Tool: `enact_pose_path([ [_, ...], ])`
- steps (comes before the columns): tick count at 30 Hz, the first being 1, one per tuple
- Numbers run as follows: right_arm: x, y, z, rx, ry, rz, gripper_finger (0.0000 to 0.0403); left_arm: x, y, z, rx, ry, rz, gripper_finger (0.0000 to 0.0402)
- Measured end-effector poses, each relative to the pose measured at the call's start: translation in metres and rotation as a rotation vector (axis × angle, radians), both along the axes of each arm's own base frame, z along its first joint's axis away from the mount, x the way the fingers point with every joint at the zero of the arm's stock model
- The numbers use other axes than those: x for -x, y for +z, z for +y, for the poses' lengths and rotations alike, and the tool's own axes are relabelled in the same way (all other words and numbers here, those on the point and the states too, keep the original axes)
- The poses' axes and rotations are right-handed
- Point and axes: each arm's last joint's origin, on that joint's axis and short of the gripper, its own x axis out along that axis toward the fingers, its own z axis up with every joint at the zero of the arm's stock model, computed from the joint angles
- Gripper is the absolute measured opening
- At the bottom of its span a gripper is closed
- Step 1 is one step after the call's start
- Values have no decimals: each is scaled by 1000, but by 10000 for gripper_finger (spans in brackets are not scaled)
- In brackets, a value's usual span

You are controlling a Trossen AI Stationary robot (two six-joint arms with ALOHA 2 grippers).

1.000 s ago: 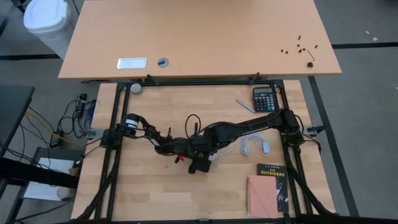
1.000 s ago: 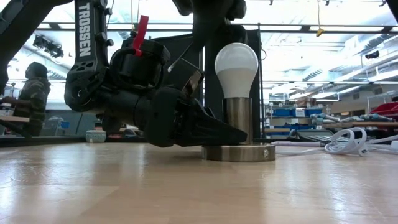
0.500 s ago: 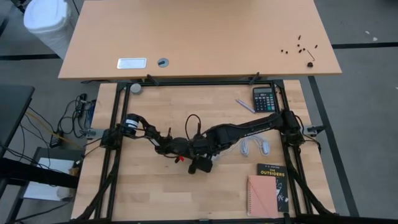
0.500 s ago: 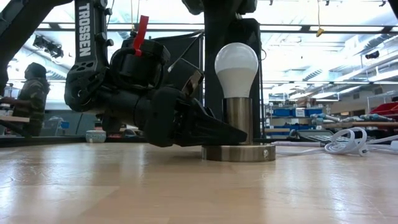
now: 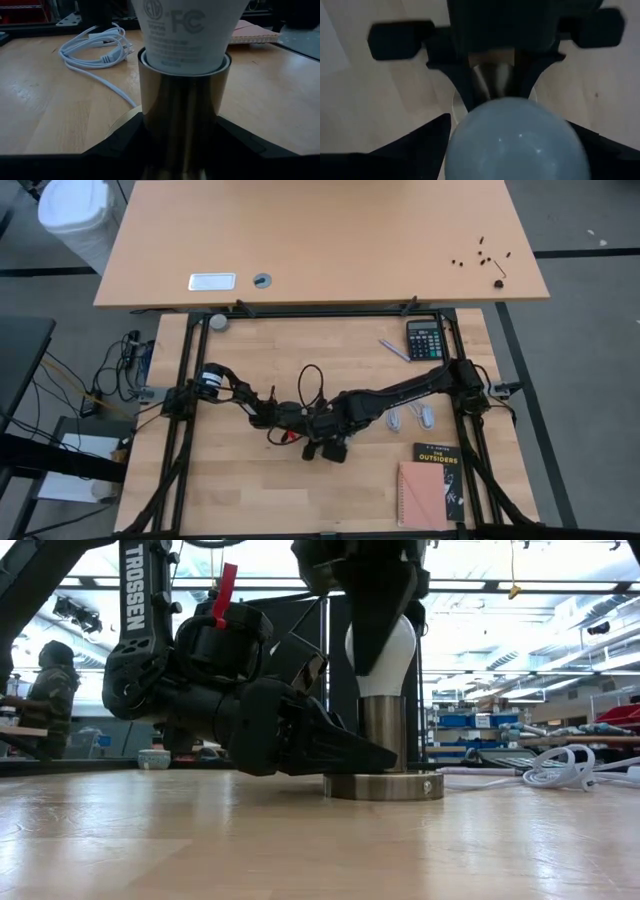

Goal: Screw lightbulb
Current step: Remove the light bulb from the lamp

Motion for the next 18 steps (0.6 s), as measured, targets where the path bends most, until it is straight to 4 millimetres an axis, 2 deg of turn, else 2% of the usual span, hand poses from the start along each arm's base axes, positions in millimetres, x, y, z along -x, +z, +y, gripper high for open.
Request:
enact_pose_path([
  [7, 1, -13, 1, -10, 6, 4, 309, 0, 0, 0, 0, 0, 0, 198],
  [18, 2, -16, -1, 1, 27, 12, 307, 0, 0, 0, 0, 0, 0, 198],
])
